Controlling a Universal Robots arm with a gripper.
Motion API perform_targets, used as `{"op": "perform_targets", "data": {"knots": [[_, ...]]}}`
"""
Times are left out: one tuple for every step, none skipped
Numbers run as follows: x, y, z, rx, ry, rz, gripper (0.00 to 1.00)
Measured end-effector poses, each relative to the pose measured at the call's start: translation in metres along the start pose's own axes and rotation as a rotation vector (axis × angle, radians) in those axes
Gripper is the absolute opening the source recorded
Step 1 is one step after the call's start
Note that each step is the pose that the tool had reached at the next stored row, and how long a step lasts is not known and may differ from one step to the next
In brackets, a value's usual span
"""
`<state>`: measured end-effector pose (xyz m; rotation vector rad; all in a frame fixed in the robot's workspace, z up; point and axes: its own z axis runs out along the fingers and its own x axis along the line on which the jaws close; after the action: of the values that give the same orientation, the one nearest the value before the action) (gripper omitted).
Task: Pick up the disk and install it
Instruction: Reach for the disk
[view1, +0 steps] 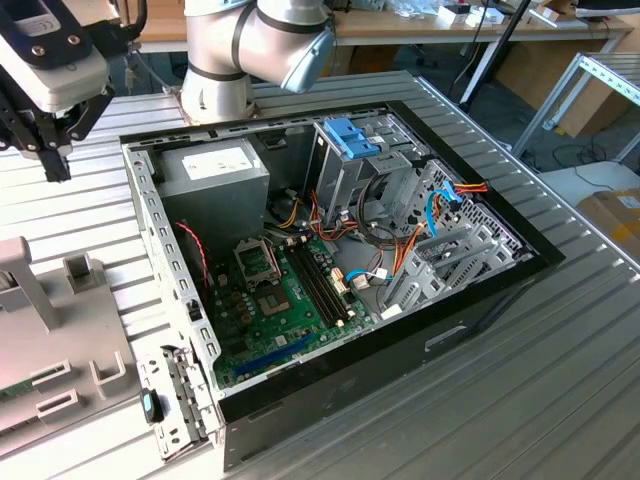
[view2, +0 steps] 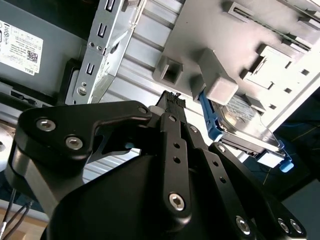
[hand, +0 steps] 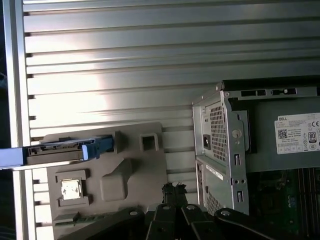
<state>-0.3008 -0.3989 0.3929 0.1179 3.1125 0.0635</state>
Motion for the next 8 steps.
{"op": "perform_targets", "data": {"knots": [[0.0030,-0.0002,0.0000,0.0000,0.0000,0.000,0.11],[0.0062,-0.0005,-0.0001,0.0000,0.0000,0.000,0.11],[0.0084,-0.0006,-0.0001,0.0000,-0.0001,0.000,0.11],[0.0114,-0.0009,-0.0002,0.0000,0.0000,0.000,0.11],[0.0136,-0.0010,-0.0002,0.0000,0.0000,0.000,0.11],[0.0149,-0.0011,-0.0002,0.0000,0.0000,0.000,0.11],[0.0159,-0.0012,-0.0003,0.0000,0.0000,0.000,0.11],[0.0175,-0.0013,-0.0003,0.0000,0.0000,0.000,0.11]]}}
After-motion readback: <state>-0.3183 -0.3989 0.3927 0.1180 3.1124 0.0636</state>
